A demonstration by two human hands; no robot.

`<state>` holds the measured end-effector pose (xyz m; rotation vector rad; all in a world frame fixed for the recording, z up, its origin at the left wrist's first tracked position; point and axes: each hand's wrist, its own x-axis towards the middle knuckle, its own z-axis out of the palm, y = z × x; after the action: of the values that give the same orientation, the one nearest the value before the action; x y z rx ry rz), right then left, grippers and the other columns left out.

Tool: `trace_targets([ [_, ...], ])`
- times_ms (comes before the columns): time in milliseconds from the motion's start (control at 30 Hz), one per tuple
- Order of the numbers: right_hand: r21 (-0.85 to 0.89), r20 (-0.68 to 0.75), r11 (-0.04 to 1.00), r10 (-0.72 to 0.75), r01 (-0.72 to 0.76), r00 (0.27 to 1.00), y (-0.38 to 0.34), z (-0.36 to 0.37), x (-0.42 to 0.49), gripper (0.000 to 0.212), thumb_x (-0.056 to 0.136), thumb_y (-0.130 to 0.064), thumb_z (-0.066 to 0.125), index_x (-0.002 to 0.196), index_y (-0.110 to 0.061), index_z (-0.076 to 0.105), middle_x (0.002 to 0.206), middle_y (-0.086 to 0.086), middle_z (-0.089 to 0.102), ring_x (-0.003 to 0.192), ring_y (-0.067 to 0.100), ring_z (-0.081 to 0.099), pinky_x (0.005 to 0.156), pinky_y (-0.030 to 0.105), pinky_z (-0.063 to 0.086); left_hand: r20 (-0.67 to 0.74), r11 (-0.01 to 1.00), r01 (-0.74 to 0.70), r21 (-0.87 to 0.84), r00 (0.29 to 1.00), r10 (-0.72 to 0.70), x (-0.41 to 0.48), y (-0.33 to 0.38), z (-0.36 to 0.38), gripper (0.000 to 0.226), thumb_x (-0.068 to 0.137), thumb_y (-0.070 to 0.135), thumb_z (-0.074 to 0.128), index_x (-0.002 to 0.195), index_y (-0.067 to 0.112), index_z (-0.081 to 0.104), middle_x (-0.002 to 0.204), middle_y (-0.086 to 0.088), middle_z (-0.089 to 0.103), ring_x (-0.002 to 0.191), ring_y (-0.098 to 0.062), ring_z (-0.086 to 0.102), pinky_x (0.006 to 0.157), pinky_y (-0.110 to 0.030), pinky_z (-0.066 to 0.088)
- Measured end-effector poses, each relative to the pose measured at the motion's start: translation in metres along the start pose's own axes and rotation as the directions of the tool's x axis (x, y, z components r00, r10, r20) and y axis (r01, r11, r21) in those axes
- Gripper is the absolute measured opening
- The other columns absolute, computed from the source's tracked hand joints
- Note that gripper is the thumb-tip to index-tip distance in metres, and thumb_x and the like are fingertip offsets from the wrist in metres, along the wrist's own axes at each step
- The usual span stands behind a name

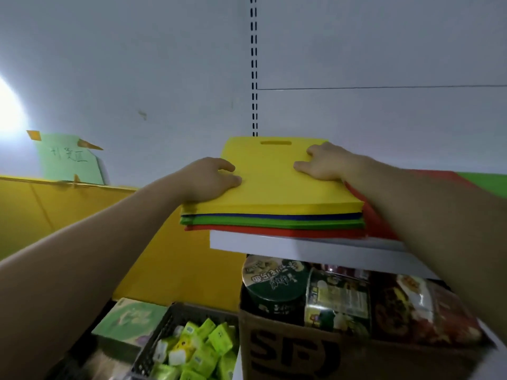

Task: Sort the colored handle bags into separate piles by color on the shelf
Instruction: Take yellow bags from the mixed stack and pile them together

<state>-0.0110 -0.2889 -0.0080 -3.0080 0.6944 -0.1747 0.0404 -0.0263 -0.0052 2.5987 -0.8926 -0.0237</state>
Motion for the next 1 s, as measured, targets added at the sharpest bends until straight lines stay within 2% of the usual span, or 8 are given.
trace_targets([
  [133, 0.011, -0.075, 0.997, 0.082, -0.081, 0.994, -0.001, -0.008, 0.004, 0.081, 0.089, -0.067, 0.036, 0.148, -0.013, 0.027, 0.149, 0.017, 0.03, 0.133, 0.036, 0.035, 0.104, 0.041, 0.035, 0.105, 1.0, -0.012, -0.015, 0.994, 0.013, 0.007, -0.006, 0.004, 0.059, 0.093, 0.057, 0.04, 0.145, 0.029, 0.035, 0.154, 0.0, 0.027, 0.14, -0.022, 0.026, 0.112, -0.034, 0.02],
  [233, -0.009, -0.057, 0.989, 0.145, -0.146, 0.988, -0.002, -0.005, 0.004, 0.084, 0.088, -0.068, 0.039, 0.147, -0.009, 0.026, 0.147, 0.018, 0.035, 0.13, 0.036, 0.039, 0.1, 0.04, 0.037, 0.116, 0.999, -0.011, -0.038, 0.993, 0.015, 0.006, -0.008, 0.008, 0.061, 0.094, 0.056, 0.037, 0.147, 0.028, 0.03, 0.155, 0.001, 0.024, 0.142, -0.022, 0.023, 0.113, -0.034, 0.017],
  [300, -0.025, -0.062, 0.989, 0.142, -0.143, 0.988, -0.002, 0.001, 0.003, 0.08, 0.089, -0.066, 0.039, 0.143, -0.007, 0.033, 0.143, 0.017, 0.042, 0.126, 0.035, 0.044, 0.094, 0.039, 0.04, 0.112, 0.999, -0.016, -0.037, 0.994, 0.02, 0.005, -0.007, 0.009, 0.06, 0.095, 0.055, 0.036, 0.147, 0.028, 0.029, 0.156, 0.001, 0.023, 0.142, -0.021, 0.023, 0.113, -0.033, 0.017],
  [433, -0.133, -0.224, 0.983, 0.094, -0.126, 0.97, -0.006, 0.006, 0.001, 0.071, 0.088, -0.068, 0.038, 0.126, -0.01, 0.052, 0.125, 0.015, 0.055, 0.111, 0.034, 0.053, 0.075, 0.037, 0.039, 0.098, 1.0, -0.019, -0.004, 0.995, 0.02, 0.006, -0.006, 0.01, 0.059, 0.095, 0.055, 0.034, 0.147, 0.028, 0.03, 0.155, -0.001, 0.025, 0.141, -0.023, 0.024, 0.111, -0.033, 0.018],
  [600, -0.168, -0.296, 0.976, 0.082, -0.136, 0.952, -0.006, 0.002, -0.002, 0.052, 0.09, -0.057, 0.044, 0.12, -0.015, 0.056, 0.115, 0.014, 0.053, 0.105, 0.034, 0.051, 0.076, 0.038, 0.035, 0.09, 1.0, -0.017, 0.024, 0.996, 0.015, 0.004, -0.002, 0.009, 0.058, 0.095, 0.054, 0.036, 0.146, 0.027, 0.032, 0.155, -0.002, 0.026, 0.14, -0.024, 0.025, 0.111, -0.034, 0.019],
  [700, -0.11, -0.322, 0.989, 0.059, -0.1, 0.945, -0.005, -0.001, -0.002, 0.036, 0.095, -0.043, 0.043, 0.115, -0.016, 0.058, 0.109, 0.011, 0.057, 0.099, 0.032, 0.053, 0.075, 0.036, 0.035, 0.081, 0.998, -0.019, 0.053, 0.997, 0.015, 0.004, 0.001, 0.007, 0.058, 0.094, 0.054, 0.038, 0.145, 0.026, 0.035, 0.154, -0.002, 0.028, 0.14, -0.024, 0.027, 0.111, -0.034, 0.021],
  [900, 0.089, -0.507, 0.991, -0.045, 0.104, 0.861, -0.003, -0.013, -0.01, 0.034, 0.101, -0.036, 0.035, 0.118, -0.01, 0.05, 0.102, 0.017, 0.06, 0.088, 0.033, 0.053, 0.067, 0.033, 0.034, 0.072, 0.998, -0.011, 0.054, 0.997, 0.007, 0.004, 0.003, 0.005, 0.06, 0.093, 0.055, 0.04, 0.144, 0.023, 0.037, 0.152, -0.003, 0.032, 0.138, -0.023, 0.029, 0.111, -0.035, 0.023],
  [1000, 0.466, -0.44, 0.881, 0.146, 0.086, 0.886, -0.007, -0.017, -0.01, 0.043, 0.096, -0.038, 0.048, 0.131, -0.014, 0.041, 0.118, 0.014, 0.054, 0.101, 0.031, 0.053, 0.074, 0.03, 0.036, 0.06, 0.999, 0.001, 0.046, 0.998, -0.004, 0.003, 0.003, 0.006, 0.061, 0.093, 0.056, 0.041, 0.144, 0.022, 0.038, 0.152, -0.004, 0.032, 0.138, -0.024, 0.03, 0.11, -0.035, 0.023],
])
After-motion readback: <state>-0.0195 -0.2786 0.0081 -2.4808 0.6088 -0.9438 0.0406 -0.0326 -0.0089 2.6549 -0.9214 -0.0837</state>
